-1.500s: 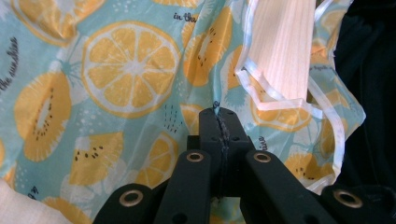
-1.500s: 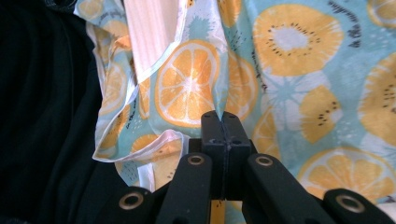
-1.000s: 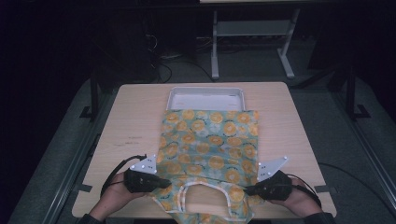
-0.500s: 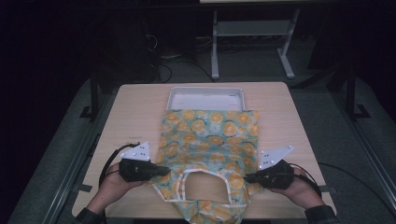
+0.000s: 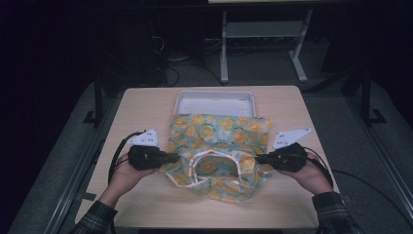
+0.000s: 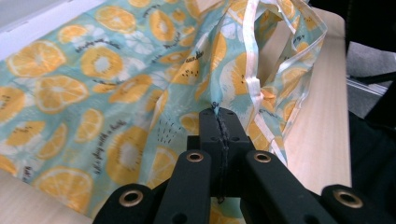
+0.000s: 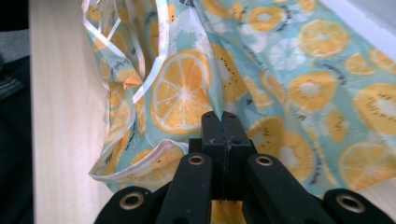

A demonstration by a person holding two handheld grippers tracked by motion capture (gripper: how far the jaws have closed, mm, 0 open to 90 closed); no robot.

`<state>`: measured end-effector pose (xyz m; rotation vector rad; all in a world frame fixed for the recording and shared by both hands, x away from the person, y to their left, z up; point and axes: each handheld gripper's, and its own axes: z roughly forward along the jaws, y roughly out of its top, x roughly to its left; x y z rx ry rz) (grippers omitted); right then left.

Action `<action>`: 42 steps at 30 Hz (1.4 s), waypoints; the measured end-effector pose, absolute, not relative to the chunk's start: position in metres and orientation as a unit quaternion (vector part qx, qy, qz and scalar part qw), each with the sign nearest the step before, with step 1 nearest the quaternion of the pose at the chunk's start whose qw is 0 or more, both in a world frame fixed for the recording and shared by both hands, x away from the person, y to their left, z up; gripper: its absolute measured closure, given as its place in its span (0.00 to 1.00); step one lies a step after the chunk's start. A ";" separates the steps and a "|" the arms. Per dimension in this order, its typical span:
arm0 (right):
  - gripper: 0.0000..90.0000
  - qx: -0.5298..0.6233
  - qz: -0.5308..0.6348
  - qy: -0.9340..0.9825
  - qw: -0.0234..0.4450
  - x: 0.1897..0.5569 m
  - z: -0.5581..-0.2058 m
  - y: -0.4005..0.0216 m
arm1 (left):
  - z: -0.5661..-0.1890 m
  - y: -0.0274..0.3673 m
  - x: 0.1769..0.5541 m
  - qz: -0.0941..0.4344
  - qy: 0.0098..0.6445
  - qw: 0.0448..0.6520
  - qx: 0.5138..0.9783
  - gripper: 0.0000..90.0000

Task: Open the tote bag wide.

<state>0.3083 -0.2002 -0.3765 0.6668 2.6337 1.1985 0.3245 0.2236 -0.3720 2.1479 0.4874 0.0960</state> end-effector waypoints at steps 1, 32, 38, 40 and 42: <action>1.00 0.227 0.402 0.883 0.088 0.312 -0.377 -0.200 | -0.372 0.223 0.328 0.038 0.199 0.455 0.867 1.00; 1.00 0.304 0.309 0.896 0.099 0.369 -0.438 -0.178 | -0.440 0.202 0.390 -0.003 0.295 0.355 0.887 1.00; 1.00 0.300 0.303 0.900 0.087 0.366 -0.442 -0.175 | -0.440 0.201 0.382 -0.014 0.279 0.335 0.900 1.00; 1.00 0.297 0.301 0.902 0.083 0.364 -0.442 -0.174 | -0.438 0.202 0.379 -0.014 0.274 0.332 0.902 1.00; 1.00 0.292 0.301 0.904 0.080 0.361 -0.442 -0.174 | -0.438 0.204 0.374 -0.019 0.272 0.333 0.903 1.00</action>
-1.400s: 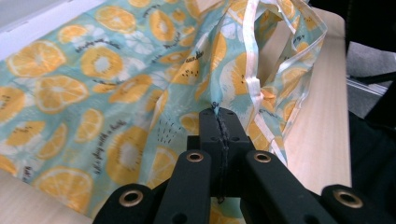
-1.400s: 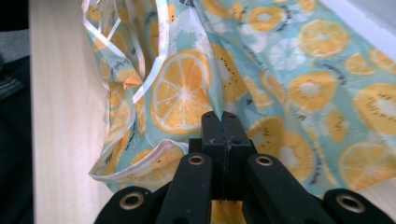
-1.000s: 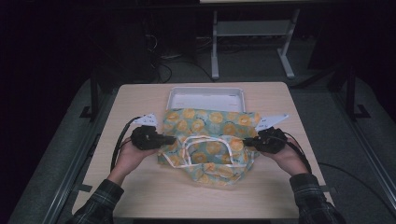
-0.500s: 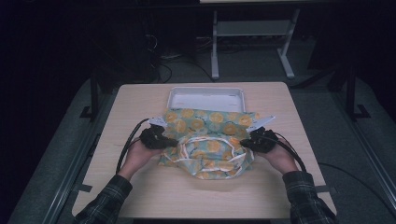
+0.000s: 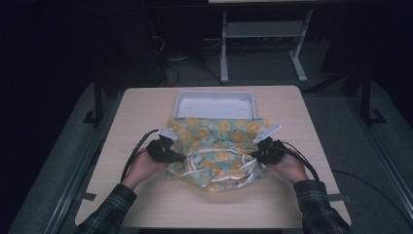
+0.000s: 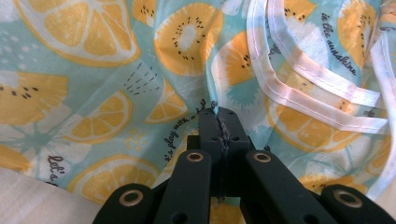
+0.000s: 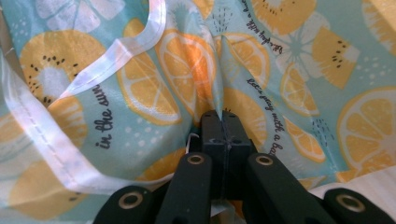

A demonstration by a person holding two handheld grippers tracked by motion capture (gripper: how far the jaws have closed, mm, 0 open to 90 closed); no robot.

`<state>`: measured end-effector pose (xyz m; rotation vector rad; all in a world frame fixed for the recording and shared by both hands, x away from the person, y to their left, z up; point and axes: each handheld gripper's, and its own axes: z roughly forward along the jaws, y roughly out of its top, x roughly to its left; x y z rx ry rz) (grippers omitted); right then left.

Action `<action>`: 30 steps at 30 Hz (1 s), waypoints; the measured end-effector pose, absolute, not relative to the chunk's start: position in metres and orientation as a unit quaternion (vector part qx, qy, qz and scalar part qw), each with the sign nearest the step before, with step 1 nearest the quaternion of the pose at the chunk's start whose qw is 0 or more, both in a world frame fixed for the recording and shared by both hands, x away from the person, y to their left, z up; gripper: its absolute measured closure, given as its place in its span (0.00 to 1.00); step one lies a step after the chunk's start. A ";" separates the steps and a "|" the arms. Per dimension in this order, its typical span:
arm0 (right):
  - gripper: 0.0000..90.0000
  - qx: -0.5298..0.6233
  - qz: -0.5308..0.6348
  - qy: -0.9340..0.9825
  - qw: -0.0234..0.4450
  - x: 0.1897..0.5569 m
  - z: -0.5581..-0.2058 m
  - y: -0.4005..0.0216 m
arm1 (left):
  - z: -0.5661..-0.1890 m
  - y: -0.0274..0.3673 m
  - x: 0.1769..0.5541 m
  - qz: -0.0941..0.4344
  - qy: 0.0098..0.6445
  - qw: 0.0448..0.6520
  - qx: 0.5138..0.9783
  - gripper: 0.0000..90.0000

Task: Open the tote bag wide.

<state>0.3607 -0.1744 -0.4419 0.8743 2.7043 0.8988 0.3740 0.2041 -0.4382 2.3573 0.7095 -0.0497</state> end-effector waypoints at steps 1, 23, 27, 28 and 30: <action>1.00 0.291 0.302 0.905 0.076 0.358 -0.442 -0.175 | -0.438 0.205 0.372 -0.022 0.270 0.334 0.903 1.00; 0.99 0.244 0.291 0.924 0.035 0.310 -0.441 -0.172 | -0.434 0.215 0.328 -0.048 0.232 0.327 0.915 0.99; 0.88 0.256 0.293 0.920 0.041 0.313 -0.439 -0.174 | -0.431 0.217 0.330 -0.025 0.238 0.333 0.912 0.87; 0.87 0.261 0.296 0.918 0.043 0.313 -0.438 -0.175 | -0.428 0.219 0.330 -0.018 0.241 0.340 0.909 0.83; 0.89 0.265 0.298 0.916 0.046 0.313 -0.437 -0.177 | -0.422 0.221 0.330 -0.004 0.247 0.351 0.903 0.73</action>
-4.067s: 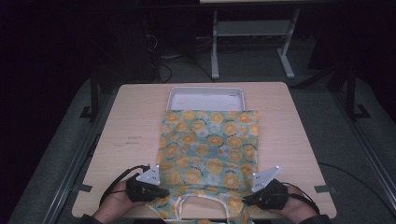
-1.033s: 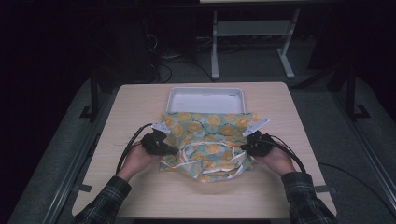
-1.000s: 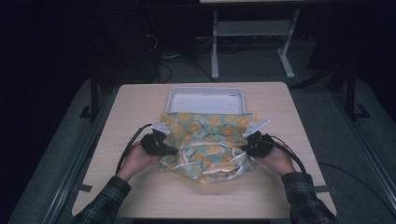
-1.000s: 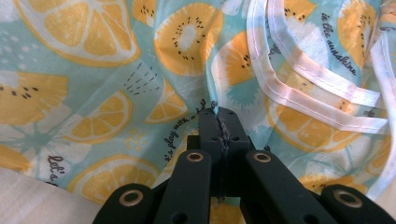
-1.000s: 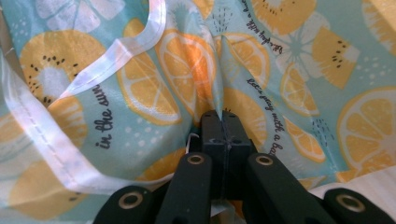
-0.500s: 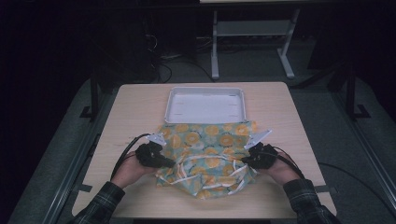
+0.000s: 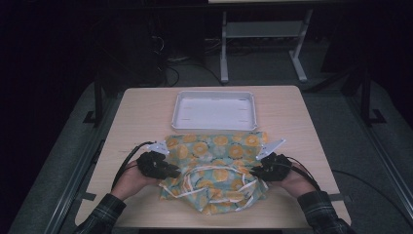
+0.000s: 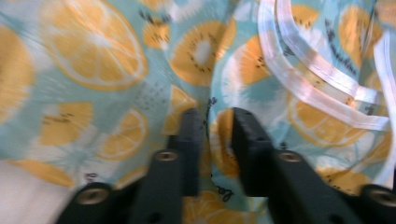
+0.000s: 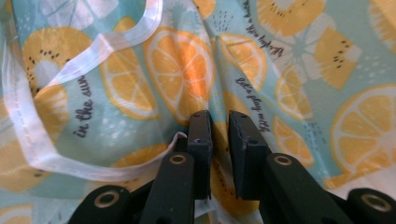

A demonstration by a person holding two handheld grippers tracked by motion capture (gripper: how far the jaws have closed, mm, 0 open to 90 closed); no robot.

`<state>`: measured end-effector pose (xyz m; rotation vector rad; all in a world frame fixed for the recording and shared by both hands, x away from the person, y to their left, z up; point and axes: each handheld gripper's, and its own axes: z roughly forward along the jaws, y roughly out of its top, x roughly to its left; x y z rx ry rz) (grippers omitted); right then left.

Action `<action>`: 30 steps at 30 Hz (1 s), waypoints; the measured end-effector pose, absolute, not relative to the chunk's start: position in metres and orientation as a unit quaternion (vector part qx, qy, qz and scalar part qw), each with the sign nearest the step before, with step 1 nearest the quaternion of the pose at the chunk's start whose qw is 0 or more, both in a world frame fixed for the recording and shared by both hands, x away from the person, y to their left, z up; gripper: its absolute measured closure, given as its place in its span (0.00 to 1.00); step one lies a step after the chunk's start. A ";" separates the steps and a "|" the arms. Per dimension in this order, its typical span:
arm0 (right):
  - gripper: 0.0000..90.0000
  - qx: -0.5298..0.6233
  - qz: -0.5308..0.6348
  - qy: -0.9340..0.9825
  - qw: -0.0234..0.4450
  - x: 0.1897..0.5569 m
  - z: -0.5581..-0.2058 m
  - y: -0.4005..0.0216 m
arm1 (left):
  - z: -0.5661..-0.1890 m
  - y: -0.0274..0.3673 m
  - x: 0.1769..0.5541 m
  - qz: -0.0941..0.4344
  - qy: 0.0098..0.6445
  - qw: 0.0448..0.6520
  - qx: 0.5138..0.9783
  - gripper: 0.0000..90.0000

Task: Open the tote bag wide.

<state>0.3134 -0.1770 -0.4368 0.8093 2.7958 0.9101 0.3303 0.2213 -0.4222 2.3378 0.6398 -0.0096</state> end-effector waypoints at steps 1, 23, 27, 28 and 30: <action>0.90 0.266 0.299 0.915 0.042 0.313 -0.437 -0.177 | -0.416 0.224 0.330 0.005 0.243 0.357 0.902 0.70; 0.99 0.249 0.288 0.924 0.035 0.316 -0.441 -0.174 | -0.392 0.199 0.275 -0.050 0.123 0.390 0.911 0.56; 0.99 0.246 0.287 0.925 0.039 0.316 -0.442 -0.174 | -0.400 0.199 0.267 -0.049 0.116 0.379 0.917 0.56; 0.99 0.248 0.286 0.925 0.037 0.316 -0.442 -0.173 | -0.401 0.199 0.266 -0.045 0.116 0.376 0.918 0.57; 0.99 0.248 0.286 0.925 0.036 0.316 -0.442 -0.173 | -0.404 0.198 0.263 -0.040 0.117 0.369 0.921 0.60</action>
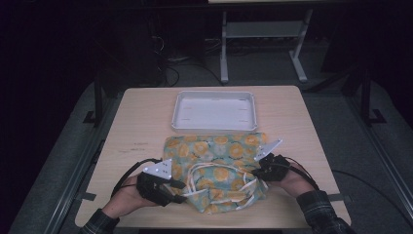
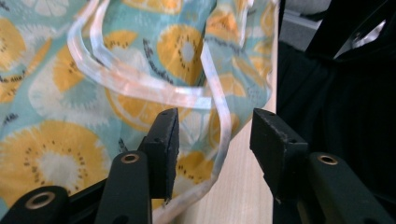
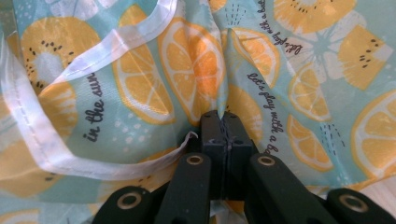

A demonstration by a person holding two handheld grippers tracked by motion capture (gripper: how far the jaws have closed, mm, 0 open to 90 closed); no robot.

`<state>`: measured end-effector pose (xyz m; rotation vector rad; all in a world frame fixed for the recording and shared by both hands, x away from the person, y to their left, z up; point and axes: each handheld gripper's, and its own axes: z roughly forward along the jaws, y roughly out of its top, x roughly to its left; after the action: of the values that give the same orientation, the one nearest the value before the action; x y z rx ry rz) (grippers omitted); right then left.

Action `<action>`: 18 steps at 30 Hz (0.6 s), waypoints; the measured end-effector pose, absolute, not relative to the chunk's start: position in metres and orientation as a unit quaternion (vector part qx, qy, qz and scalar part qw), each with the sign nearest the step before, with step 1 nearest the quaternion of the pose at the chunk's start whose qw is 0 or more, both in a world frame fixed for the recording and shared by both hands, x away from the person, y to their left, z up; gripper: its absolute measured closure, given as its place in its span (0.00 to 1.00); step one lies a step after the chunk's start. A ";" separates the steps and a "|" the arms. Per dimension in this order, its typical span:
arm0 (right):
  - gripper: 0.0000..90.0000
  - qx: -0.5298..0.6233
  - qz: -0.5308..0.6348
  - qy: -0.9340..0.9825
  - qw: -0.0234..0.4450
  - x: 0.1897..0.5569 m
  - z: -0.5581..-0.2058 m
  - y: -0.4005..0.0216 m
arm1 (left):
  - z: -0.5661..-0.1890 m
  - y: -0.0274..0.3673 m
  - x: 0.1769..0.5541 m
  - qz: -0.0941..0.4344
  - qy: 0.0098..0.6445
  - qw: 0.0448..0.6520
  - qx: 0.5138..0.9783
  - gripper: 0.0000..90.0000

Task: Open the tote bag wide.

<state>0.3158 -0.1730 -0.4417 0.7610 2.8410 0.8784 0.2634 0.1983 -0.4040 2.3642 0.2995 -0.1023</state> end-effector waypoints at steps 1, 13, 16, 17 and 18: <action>0.99 0.247 0.286 0.925 0.036 0.316 -0.442 -0.173 | -0.405 0.198 0.264 -0.037 0.113 0.365 0.923 0.62; 0.99 0.247 0.286 0.925 0.035 0.316 -0.442 -0.173 | -0.414 0.197 0.266 -0.067 0.098 0.328 0.937 0.96; 0.99 0.245 0.286 0.926 0.036 0.316 -0.442 -0.173 | -0.412 0.199 0.266 -0.071 0.102 0.335 0.934 0.98; 0.99 0.244 0.285 0.926 0.037 0.316 -0.442 -0.173 | -0.411 0.200 0.267 -0.072 0.105 0.341 0.931 0.98; 0.99 0.244 0.285 0.926 0.037 0.316 -0.442 -0.173 | -0.409 0.201 0.268 -0.071 0.107 0.347 0.929 0.99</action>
<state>0.3159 -0.1728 -0.4423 0.7493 2.8431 0.8764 0.2675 0.2008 -0.4092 2.4108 0.2770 -0.1842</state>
